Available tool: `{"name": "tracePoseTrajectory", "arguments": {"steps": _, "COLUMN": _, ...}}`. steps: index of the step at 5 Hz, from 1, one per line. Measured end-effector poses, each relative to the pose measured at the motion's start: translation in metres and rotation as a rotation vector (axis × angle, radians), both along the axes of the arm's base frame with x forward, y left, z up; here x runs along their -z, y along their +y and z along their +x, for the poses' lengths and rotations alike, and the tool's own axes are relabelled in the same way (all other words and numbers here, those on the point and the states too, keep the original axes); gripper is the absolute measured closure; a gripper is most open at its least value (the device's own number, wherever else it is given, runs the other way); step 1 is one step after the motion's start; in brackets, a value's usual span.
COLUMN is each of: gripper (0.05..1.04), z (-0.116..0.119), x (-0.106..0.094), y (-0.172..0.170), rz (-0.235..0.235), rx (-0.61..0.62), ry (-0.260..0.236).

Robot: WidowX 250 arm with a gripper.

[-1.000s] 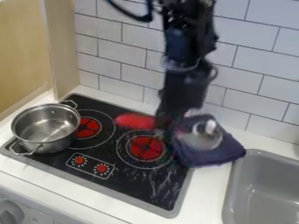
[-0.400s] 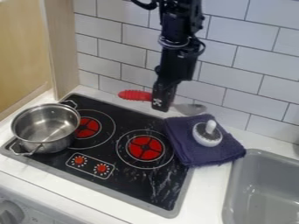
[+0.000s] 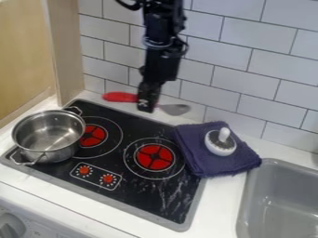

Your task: Take the red spoon and move it to the upper right side of the stove

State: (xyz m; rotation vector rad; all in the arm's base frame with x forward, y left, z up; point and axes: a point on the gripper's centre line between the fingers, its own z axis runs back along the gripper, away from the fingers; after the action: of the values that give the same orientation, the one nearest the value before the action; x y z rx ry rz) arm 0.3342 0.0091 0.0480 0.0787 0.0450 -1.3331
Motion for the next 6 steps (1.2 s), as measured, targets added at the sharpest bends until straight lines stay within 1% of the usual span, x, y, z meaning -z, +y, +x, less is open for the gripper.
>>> {"name": "tracePoseTrajectory", "arguments": {"steps": 1, "gripper": 0.765, "z": 0.0, "x": 0.001, "y": 0.022, "rz": 0.007, "rx": -0.052, "ry": -0.007}}
{"name": "tracePoseTrajectory", "arguments": {"steps": 2, "gripper": 0.765, "z": 0.003, "x": 0.001, "y": 0.03, "rz": 0.01, "rx": -0.052, "ry": -0.028}}
{"name": "tracePoseTrajectory", "arguments": {"steps": 3, "gripper": 0.765, "z": 0.001, "x": 0.02, "y": 0.031, "rz": 0.014, "rx": -0.013, "ry": 0.017}}
{"name": "tracePoseTrajectory", "arguments": {"steps": 4, "gripper": 0.765, "z": 0.001, "x": 0.03, "y": 0.029, "rz": 0.019, "rx": 0.032, "ry": 0.041}}
{"name": "tracePoseTrajectory", "arguments": {"steps": 5, "gripper": 0.765, "z": 0.001, "x": 0.04, "y": 0.025, "rz": 0.014, "rx": 0.082, "ry": 0.057}}
{"name": "tracePoseTrajectory", "arguments": {"steps": 6, "gripper": 0.766, "z": 0.008, "x": 0.047, "y": 0.022, "rz": -0.001, "rx": 0.111, "ry": 0.037}}
